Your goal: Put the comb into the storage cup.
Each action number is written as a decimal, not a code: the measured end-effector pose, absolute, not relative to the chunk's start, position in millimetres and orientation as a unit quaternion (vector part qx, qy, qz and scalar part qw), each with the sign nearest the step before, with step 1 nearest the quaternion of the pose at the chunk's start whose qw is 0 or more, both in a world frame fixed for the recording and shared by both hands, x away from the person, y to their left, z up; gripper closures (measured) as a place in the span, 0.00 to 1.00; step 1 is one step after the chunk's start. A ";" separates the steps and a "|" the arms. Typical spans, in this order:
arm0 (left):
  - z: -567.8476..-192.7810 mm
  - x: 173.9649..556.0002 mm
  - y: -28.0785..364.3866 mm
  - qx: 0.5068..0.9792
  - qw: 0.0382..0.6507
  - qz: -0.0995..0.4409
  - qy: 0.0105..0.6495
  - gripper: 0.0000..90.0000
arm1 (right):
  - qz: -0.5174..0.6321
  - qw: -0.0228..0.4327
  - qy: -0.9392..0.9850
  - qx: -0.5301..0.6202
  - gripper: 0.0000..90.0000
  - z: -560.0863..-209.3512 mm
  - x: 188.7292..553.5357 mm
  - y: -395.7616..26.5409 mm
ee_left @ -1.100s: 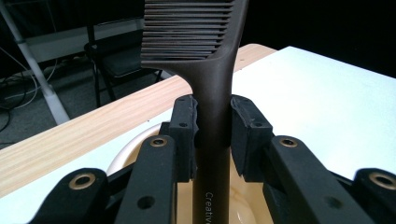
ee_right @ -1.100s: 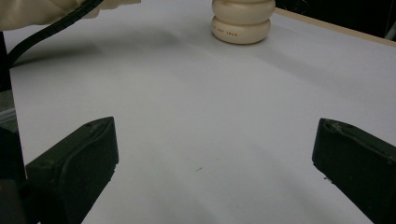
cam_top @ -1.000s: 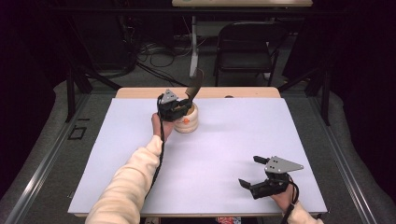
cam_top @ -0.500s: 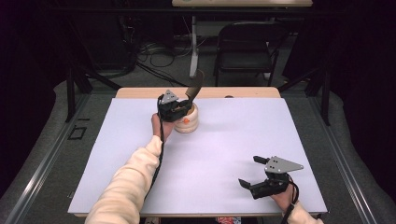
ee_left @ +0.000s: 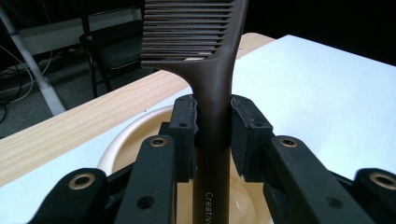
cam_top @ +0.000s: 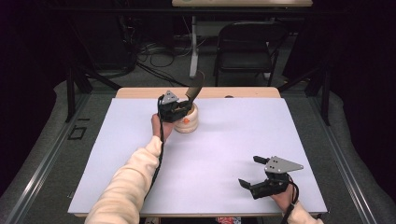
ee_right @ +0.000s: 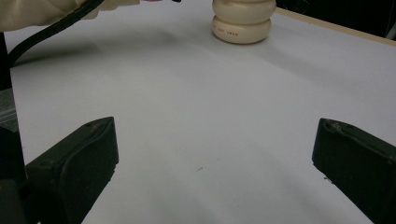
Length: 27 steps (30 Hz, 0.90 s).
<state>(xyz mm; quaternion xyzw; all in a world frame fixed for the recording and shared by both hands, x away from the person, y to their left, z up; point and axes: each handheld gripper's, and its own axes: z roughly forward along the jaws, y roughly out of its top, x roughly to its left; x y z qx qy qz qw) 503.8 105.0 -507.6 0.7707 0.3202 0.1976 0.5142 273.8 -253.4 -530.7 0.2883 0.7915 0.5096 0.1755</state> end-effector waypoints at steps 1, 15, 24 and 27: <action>-507.7 503.9 105.1 0.771 0.514 0.197 0.320 0.80 | 0.510 0.176 0.791 0.288 0.00 -530.8 273.8 -253.4; -511.3 503.1 105.5 0.775 0.508 0.192 0.323 0.80 | 0.509 0.175 0.792 0.288 0.00 -530.7 273.7 -253.3; -508.2 500.5 110.1 0.764 0.527 0.181 0.324 0.57 | 0.510 0.175 0.791 0.289 0.00 -530.7 273.7 -253.3; -505.2 499.5 113.3 0.761 0.531 0.179 0.328 0.50 | 0.509 0.175 0.792 0.288 0.00 -530.7 273.7 -253.3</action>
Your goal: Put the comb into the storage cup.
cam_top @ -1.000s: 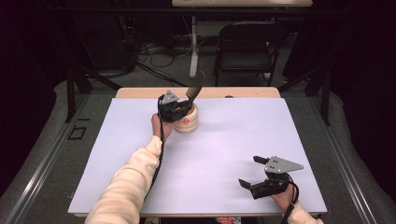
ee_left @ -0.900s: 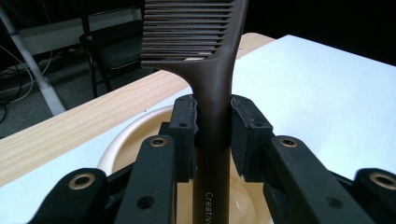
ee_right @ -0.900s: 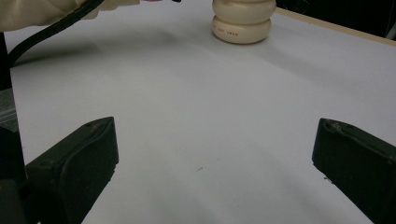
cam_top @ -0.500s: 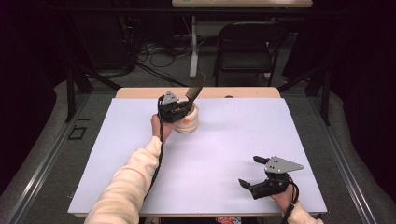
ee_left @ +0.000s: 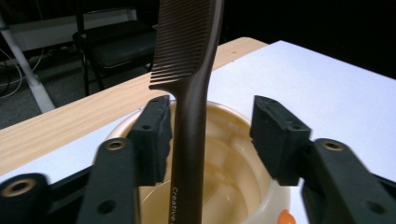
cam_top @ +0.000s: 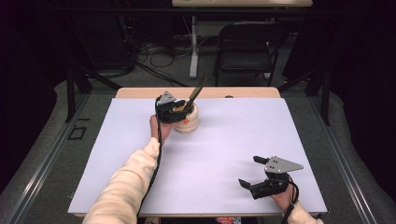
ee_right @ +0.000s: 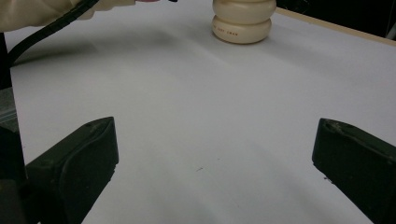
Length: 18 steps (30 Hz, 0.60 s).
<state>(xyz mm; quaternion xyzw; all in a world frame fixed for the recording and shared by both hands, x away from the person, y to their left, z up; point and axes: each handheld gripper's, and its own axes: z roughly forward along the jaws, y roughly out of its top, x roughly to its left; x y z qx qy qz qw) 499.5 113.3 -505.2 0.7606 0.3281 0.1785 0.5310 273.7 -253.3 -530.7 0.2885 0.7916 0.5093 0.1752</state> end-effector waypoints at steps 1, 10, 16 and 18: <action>-504.0 499.1 114.4 0.761 0.531 0.179 0.329 0.48 | 0.509 0.175 0.792 0.289 0.00 -530.7 273.7 -253.3; -493.7 494.7 118.2 0.773 0.516 0.166 0.329 0.31 | 0.509 0.175 0.792 0.289 0.00 -530.6 273.7 -253.3; -486.5 489.4 117.0 0.788 0.497 0.160 0.325 0.20 | 0.508 0.175 0.792 0.289 0.00 -530.5 273.8 -253.1; -483.8 487.5 118.2 0.792 0.493 0.160 0.322 0.18 | 0.509 0.175 0.792 0.288 0.00 -530.5 273.8 -253.1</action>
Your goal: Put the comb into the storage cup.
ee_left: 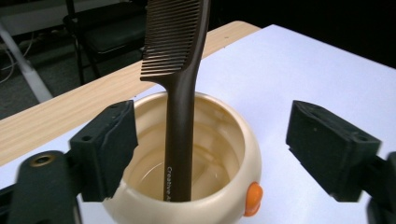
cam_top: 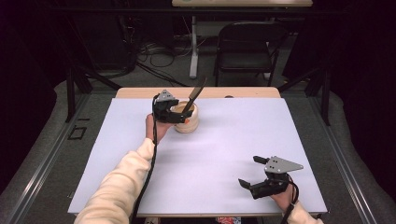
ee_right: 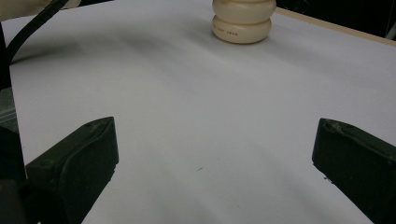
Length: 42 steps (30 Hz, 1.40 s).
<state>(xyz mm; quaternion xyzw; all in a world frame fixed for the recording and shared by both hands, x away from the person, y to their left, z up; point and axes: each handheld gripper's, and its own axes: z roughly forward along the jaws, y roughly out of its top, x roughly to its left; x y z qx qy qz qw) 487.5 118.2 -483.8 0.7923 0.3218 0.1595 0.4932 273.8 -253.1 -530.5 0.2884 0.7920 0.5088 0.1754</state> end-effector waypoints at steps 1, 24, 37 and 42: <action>-482.5 486.2 118.7 0.793 0.491 0.160 0.323 0.17 | 0.509 0.175 0.792 0.288 0.00 -530.5 273.8 -253.1; -464.7 455.6 142.5 0.822 0.439 0.162 0.323 0.00 | 0.508 0.175 0.792 0.289 0.00 -530.6 274.1 -252.6; -465.6 439.2 157.6 0.828 0.426 0.157 0.330 0.00 | 0.507 0.175 0.792 0.290 0.00 -530.7 274.2 -252.6; -465.1 432.0 164.9 0.826 0.426 0.159 0.334 0.00 | 0.508 0.175 0.792 0.290 0.00 -530.8 274.3 -252.6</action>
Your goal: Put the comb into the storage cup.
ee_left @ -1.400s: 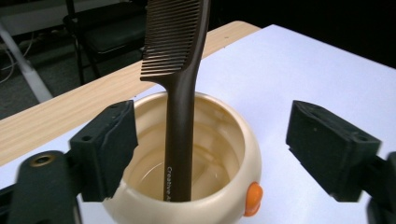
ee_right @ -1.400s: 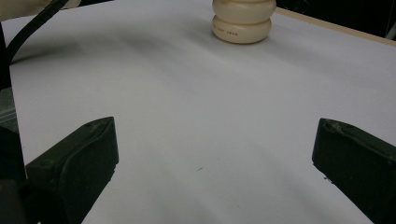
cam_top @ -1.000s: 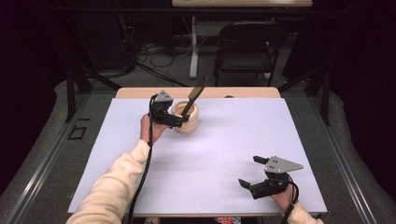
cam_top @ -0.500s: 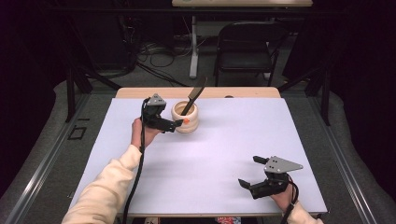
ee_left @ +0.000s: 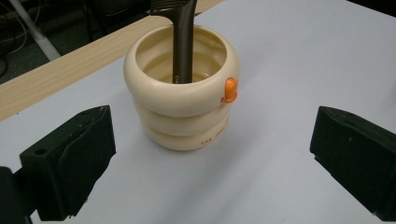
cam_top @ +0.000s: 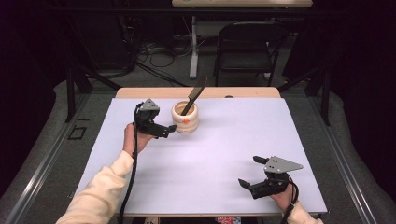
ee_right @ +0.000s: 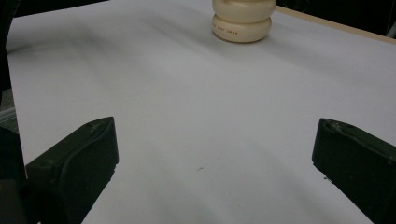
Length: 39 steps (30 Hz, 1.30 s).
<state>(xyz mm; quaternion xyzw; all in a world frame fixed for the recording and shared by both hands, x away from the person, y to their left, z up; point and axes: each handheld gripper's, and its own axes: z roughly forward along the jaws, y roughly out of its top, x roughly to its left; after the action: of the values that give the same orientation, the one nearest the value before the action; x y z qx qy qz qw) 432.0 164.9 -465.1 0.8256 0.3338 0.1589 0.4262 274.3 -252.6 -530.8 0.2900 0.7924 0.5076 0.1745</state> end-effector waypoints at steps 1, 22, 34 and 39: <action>-465.4 430.6 166.4 0.825 0.426 0.158 0.335 0.00 | 0.507 0.175 0.793 0.290 0.00 -530.8 274.3 -252.6; -471.9 402.4 194.4 0.822 0.417 0.159 0.355 0.00 | 0.507 0.175 0.792 0.291 0.00 -530.9 274.4 -252.6; -477.3 384.8 203.6 0.822 0.412 0.156 0.361 0.00 | 0.507 0.175 0.792 0.292 0.00 -531.0 274.4 -252.6; -479.7 378.5 207.7 0.820 0.414 0.154 0.364 0.00 | 0.506 0.175 0.792 0.293 0.00 -530.8 274.3 -252.7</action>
<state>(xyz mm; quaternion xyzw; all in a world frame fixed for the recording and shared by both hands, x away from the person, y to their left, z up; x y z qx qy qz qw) 378.5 207.7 -479.7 0.8199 0.3643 0.1540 0.4140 274.3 -252.7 -530.8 0.2927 0.7924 0.5058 0.1749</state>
